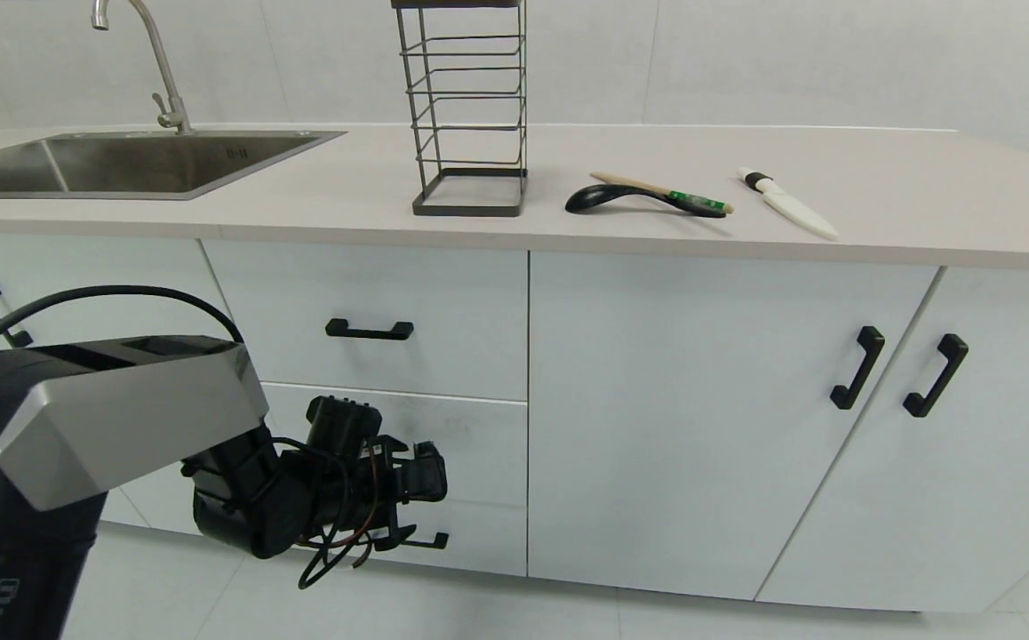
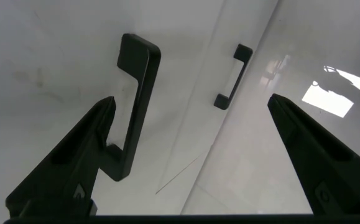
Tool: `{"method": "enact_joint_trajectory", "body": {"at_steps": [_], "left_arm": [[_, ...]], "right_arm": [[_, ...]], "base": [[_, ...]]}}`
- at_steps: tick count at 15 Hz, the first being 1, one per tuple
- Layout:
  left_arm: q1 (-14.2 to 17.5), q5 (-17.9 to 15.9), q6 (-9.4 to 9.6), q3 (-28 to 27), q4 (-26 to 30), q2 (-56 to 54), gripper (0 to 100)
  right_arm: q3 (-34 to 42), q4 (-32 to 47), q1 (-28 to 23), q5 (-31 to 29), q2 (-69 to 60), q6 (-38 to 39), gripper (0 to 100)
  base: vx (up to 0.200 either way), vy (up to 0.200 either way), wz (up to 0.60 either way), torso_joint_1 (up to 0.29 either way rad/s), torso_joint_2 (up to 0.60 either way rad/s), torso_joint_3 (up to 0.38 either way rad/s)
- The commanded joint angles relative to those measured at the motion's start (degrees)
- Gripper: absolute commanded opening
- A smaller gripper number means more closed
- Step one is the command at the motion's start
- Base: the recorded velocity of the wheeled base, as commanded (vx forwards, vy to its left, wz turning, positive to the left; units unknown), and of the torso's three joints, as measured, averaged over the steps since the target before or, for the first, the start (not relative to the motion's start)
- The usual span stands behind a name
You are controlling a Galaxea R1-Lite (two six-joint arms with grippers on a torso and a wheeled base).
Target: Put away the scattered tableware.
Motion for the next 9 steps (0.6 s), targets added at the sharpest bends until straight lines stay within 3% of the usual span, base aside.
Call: {"method": "enact_joint_trajectory", "body": {"at_steps": [1,9], "left_arm": [[0.3,0.0,0.02,-0.8,0.0,1.1,100],[0.2,0.0,0.02,-3.0,0.0,3.8,100]], "right_arm": [[0.0,0.0,0.0,0.0,0.1,0.0,0],[0.0,0.0,0.0,0.0,0.1,0.0,0]], "base": [[0.000,0.000,0.00,0.000,0.00,0.000],[0.000,0.000,0.00,0.000,0.00,0.000]]}}
